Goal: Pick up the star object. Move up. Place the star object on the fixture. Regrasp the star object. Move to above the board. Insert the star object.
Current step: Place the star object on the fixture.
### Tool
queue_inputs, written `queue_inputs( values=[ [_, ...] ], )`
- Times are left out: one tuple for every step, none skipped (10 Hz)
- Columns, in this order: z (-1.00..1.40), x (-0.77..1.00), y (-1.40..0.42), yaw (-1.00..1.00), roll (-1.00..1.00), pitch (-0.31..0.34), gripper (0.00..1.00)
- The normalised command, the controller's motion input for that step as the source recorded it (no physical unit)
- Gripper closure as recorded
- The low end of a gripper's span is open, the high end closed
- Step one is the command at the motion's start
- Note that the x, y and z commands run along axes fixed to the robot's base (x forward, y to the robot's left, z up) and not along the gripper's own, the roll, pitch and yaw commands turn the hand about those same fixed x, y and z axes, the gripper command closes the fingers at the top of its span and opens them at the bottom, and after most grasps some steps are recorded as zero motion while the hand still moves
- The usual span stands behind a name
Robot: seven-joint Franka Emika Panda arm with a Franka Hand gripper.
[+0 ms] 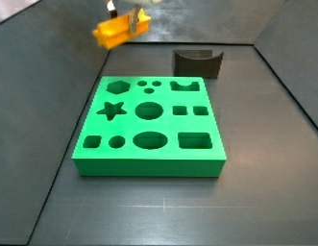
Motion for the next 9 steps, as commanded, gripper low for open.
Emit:
queue_inputs(
  values=[
    [0.83,-0.02,0.02,-0.01,0.05,0.049,1.00],
    [0.63,-0.01,0.02,-0.01,0.06,0.062,1.00],
    [0.53,0.00,0.02,-0.01,0.06,0.068,1.00],
    [0.28,0.00,0.02,0.00,0.07,0.083,1.00],
    [0.18,0.00,0.02,0.00,0.07,0.084,1.00],
    [0.03,1.00,-0.10,1.00,-0.06,-0.101,1.00],
    [0.03,1.00,-0.10,1.00,-0.06,-0.099,1.00],
    [0.02,1.00,-0.09,1.00,-0.08,-0.097,1.00],
    [0.01,1.00,-0.08,1.00,-0.09,-0.096,1.00]
  ],
)
